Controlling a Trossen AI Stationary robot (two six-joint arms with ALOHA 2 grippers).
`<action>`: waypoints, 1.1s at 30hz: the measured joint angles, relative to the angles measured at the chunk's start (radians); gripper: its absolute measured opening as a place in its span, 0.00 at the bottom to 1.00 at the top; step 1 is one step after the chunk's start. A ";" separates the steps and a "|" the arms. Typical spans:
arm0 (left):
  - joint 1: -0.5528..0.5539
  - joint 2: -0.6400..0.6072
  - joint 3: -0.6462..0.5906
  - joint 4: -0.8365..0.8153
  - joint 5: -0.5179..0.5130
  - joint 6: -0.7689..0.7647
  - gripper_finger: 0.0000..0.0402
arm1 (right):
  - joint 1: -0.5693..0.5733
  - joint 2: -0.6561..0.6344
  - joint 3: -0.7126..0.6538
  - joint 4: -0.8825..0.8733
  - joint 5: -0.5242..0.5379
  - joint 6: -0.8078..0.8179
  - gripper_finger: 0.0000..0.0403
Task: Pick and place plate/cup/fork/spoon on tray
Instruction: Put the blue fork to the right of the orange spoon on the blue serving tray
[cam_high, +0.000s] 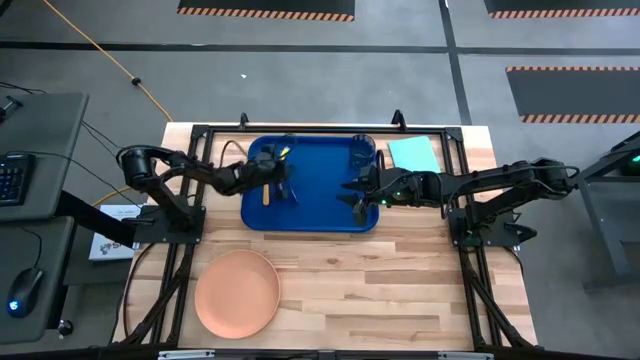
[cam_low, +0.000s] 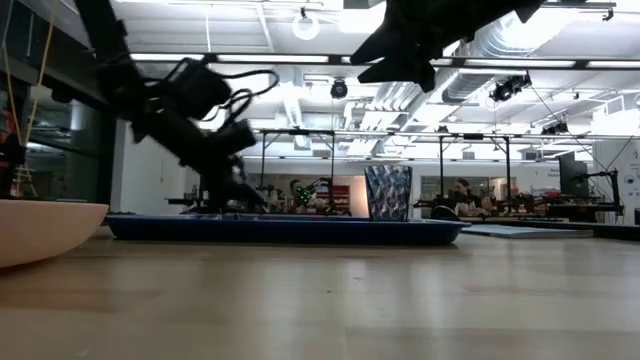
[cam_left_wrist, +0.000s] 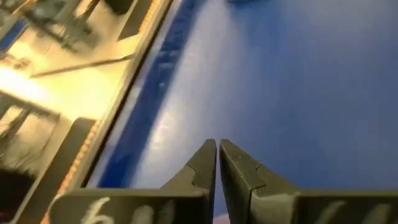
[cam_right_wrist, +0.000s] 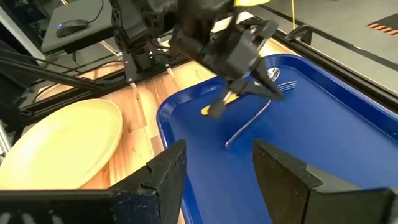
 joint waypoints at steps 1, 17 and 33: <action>0.003 0.000 0.034 -0.036 -0.013 -0.004 0.03 | 0.000 0.000 0.000 0.000 0.003 -0.002 0.43; 0.088 0.000 0.311 -0.727 -0.059 -0.208 0.00 | 0.000 0.000 0.000 -0.034 0.006 -0.006 0.43; 0.109 -0.001 0.311 -0.736 0.062 -0.216 0.00 | 0.000 0.000 0.000 -0.034 0.006 -0.006 0.43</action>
